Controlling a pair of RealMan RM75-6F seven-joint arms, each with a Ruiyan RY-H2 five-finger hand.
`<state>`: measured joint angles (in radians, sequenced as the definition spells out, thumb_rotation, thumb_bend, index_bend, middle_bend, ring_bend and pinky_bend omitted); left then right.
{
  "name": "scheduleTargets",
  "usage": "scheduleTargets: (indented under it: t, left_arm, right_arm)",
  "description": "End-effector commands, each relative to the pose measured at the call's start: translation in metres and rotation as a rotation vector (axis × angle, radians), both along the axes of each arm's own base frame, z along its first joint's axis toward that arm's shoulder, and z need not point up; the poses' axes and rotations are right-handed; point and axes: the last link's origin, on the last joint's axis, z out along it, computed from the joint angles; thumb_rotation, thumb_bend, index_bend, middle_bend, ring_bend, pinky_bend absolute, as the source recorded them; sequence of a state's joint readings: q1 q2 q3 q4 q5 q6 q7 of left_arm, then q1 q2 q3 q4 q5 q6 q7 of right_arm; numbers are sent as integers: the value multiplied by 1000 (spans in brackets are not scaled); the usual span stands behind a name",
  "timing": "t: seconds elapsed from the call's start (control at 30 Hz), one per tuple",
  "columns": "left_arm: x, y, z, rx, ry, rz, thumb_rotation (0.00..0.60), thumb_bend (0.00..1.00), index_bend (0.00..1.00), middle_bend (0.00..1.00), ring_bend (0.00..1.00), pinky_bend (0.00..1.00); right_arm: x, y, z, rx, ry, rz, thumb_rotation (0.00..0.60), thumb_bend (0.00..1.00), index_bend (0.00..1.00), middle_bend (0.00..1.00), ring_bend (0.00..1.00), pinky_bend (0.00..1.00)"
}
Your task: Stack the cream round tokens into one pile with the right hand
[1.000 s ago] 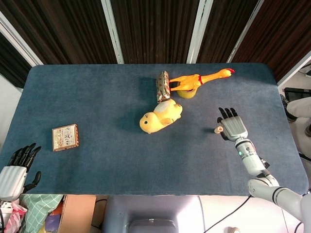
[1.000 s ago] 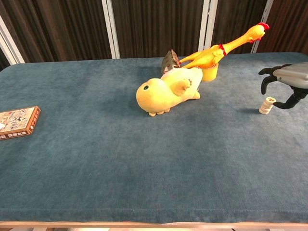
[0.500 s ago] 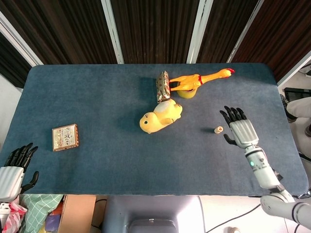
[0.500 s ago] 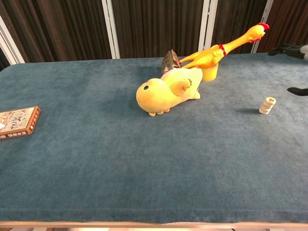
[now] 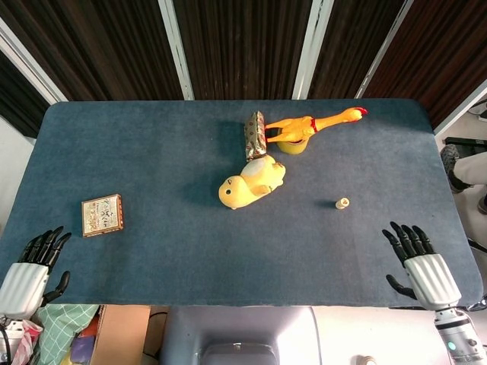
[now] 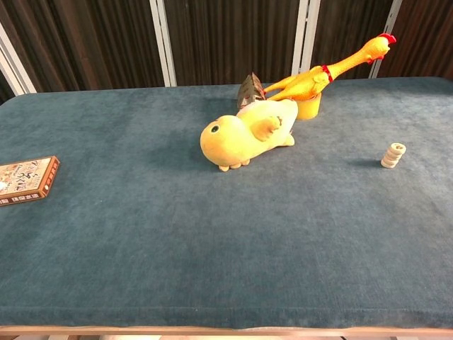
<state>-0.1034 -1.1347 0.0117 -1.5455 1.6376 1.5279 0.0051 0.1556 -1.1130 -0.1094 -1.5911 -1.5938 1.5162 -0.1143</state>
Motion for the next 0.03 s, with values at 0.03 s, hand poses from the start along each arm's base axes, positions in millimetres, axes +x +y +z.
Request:
scheduleTargets:
  t: [0.03]
  left_arm:
    - [3,-3,-3,-1,3,-15,600,463,0,0,0,130]
  right_arm:
    - [-8,3,12,-47,-23,-29,600,377,0,0,0,0]
